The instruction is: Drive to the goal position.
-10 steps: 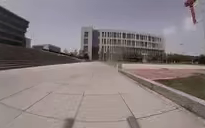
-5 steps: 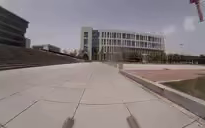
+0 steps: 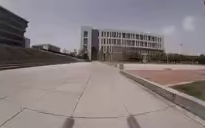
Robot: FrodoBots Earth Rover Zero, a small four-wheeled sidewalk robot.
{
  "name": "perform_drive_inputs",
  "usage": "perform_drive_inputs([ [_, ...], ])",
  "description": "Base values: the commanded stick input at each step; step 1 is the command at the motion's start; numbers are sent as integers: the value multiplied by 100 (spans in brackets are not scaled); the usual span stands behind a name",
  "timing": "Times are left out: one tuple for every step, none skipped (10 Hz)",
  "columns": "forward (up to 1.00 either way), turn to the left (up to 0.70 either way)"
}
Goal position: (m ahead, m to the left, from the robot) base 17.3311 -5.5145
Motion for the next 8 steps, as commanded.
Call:
perform_drive_inputs([
  [70, 0],
  [70, 0],
  [70, 0],
  [70, 0],
  [70, 0],
  [70, 0],
  [70, 0],
  [70, 0],
])
